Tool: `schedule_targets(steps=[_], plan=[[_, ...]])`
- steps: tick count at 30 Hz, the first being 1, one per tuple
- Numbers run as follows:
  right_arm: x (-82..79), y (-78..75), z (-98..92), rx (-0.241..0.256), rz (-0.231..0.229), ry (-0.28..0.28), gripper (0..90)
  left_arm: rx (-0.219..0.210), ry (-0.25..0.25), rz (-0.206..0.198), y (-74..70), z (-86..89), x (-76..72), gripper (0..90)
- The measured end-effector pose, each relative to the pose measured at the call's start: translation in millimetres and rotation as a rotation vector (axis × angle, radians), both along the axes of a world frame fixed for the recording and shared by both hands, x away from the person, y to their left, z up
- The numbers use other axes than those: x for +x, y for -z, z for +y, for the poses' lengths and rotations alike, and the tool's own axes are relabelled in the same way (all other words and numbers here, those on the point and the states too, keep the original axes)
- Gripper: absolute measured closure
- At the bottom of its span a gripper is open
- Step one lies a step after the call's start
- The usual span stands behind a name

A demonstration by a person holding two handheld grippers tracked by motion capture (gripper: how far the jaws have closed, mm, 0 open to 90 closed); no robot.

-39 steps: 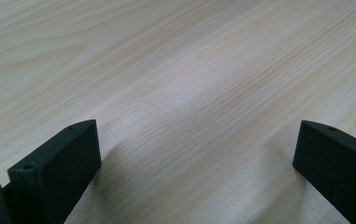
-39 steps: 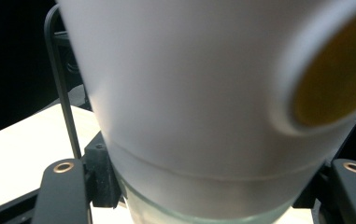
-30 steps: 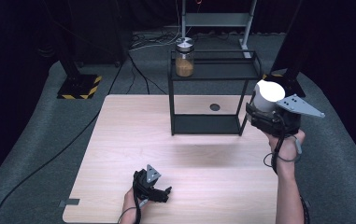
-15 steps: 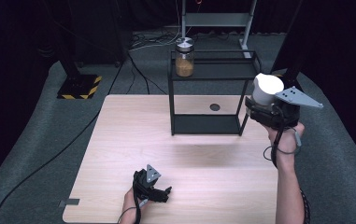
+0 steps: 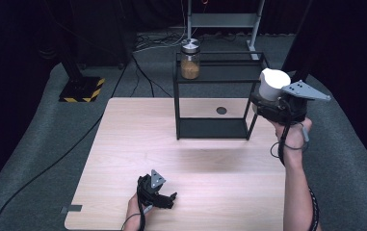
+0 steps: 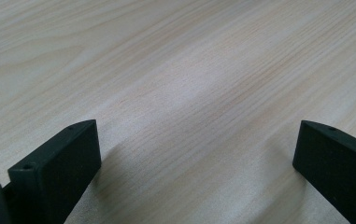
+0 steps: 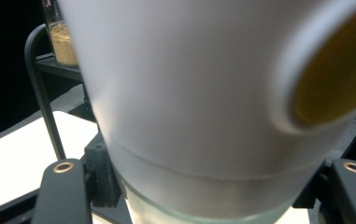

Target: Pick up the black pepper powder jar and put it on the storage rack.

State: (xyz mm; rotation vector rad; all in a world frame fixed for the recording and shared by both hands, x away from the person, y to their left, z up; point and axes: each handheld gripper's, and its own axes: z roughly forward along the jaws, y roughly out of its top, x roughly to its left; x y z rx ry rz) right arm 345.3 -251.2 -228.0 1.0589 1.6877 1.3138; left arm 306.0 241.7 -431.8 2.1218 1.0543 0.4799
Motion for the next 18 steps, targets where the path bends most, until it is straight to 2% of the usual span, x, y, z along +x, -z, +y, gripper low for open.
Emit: schedule_targets(steps=[18], plan=[[20.4,-14.8,2.3,-0.004,0.015,-0.007,29.7,0.001,0.0,-0.001,0.0,-0.2,-0.3,0.4]])
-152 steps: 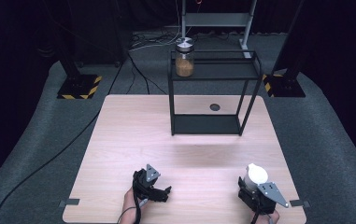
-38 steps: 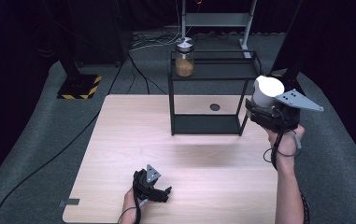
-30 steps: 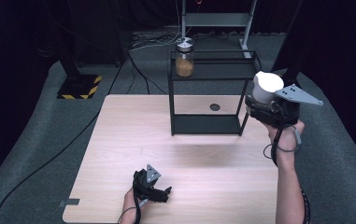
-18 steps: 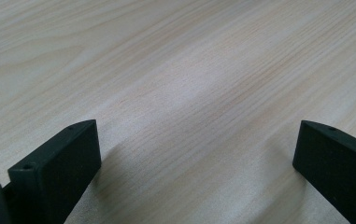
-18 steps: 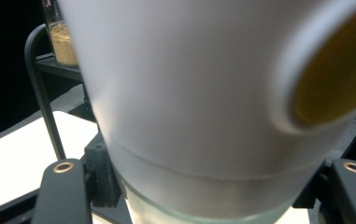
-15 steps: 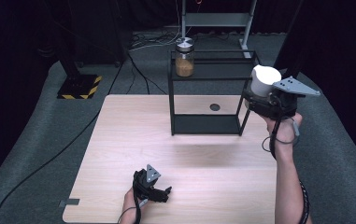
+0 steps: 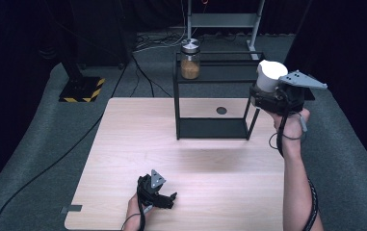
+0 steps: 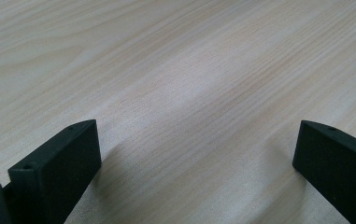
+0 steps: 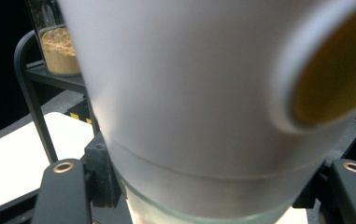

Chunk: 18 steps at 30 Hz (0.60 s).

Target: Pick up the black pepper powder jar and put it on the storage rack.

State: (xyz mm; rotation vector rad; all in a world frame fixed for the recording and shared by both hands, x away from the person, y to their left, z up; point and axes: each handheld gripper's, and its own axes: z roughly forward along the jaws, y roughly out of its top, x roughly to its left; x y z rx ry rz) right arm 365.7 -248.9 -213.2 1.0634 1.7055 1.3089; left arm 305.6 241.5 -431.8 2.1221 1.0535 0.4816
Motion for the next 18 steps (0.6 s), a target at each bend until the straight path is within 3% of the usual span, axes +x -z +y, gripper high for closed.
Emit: schedule_targets(steps=[18], plan=[[17.0,-15.5,-3.6,-0.008,0.009,0.021,29.7,0.002,-0.001,-0.004,0.3,-0.5,-0.9,0.4]])
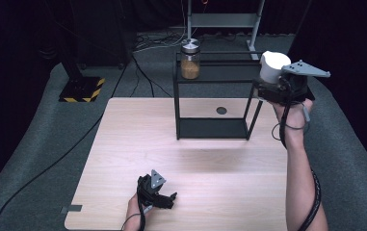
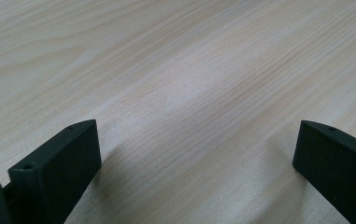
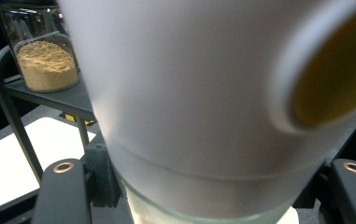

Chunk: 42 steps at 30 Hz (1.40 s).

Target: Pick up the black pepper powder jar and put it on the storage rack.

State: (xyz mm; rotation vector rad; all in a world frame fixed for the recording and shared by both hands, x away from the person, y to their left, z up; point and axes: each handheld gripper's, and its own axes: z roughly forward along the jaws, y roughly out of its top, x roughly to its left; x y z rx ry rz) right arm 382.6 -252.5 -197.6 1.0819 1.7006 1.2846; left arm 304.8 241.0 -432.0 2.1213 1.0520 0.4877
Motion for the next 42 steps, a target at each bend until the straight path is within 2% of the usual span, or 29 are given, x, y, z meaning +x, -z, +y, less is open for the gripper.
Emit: schedule_targets(steps=[17,23,30,37,39,42], plan=[[14.5,-19.2,6.8,-0.016,-0.004,0.0,29.6,0.003,0.0,-0.004,0.1,-0.5,-0.8,0.4],[30.0,-27.5,7.4,-0.009,0.02,-0.006,29.6,0.004,-0.001,-0.005,0.1,-0.7,-1.1,0.4],[40.5,-33.4,9.0,-0.014,0.04,0.0,29.7,0.005,0.0,-0.008,0.2,-0.9,-1.4,0.4],[55.0,-37.5,6.1,0.011,0.072,-0.002,29.7,0.004,-0.001,-0.006,0.1,-0.9,-1.3,0.4],[61.8,-36.7,1.4,0.047,0.084,-0.015,29.7,0.005,0.0,-0.007,0.1,-0.8,-1.4,0.5],[66.2,-36.9,1.3,0.053,0.091,-0.014,29.7,0.005,0.0,-0.007,0.1,-0.8,-1.3,0.5]])
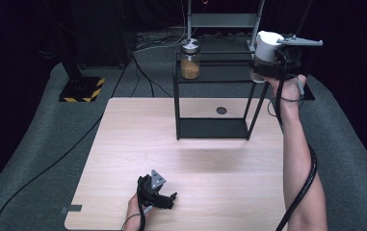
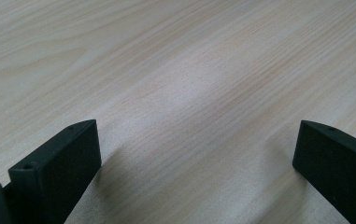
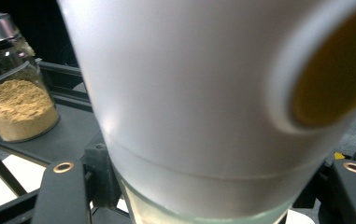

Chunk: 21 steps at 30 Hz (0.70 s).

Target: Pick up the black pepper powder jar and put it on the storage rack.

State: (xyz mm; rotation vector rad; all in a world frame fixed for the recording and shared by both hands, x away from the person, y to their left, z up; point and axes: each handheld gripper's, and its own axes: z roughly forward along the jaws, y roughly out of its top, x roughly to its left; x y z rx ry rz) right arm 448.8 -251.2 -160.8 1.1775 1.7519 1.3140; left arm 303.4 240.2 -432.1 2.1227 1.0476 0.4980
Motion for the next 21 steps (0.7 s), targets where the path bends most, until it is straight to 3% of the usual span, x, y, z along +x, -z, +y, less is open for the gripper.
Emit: schedule_targets(steps=[18,21], plan=[[38.7,1.3,15.0,-0.013,0.05,0.038,29.6,0.006,0.001,-0.006,-0.1,-0.8,-1.3,0.7],[39.4,5.1,18.0,-0.022,0.037,0.038,29.6,0.009,0.003,-0.008,-0.2,-1.1,-1.8,0.7]])
